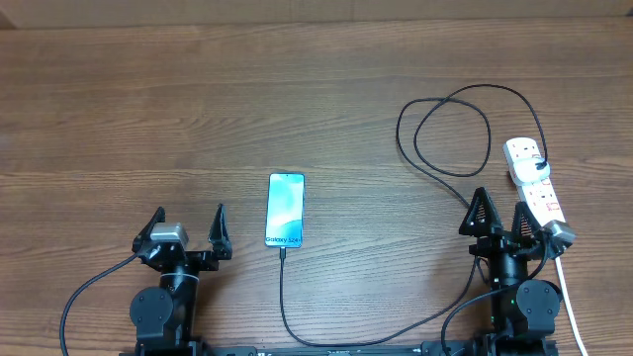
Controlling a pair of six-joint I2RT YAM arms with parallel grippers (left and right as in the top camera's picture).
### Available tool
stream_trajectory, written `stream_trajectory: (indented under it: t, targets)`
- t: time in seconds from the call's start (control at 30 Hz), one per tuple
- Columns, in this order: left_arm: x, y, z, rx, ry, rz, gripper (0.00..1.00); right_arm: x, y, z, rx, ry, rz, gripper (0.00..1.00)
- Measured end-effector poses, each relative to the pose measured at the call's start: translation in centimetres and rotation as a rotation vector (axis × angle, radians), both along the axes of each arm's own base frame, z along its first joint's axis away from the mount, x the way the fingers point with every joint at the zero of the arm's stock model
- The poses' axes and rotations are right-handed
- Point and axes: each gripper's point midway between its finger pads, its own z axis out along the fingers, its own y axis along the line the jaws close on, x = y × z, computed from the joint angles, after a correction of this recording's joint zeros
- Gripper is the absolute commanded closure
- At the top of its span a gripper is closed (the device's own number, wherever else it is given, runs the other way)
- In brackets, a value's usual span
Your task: Plug charger to phone and switch on socket
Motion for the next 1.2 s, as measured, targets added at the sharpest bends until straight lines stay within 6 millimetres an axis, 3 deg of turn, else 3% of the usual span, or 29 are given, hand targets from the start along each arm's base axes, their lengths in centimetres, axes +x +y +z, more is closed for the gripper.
stream_trajectory:
  t: [0.47,1.2]
  targets:
    - [0.0,0.0,0.0,0.0,0.0,0.001,0.01,0.1,1.0,-0.1,-0.22,0.019,0.061,0.0]
    - [0.0,0.1,0.0,0.001,0.001,0.003,0.0,0.1,1.1,-0.1,-0.245,0.02,0.065,0.0]
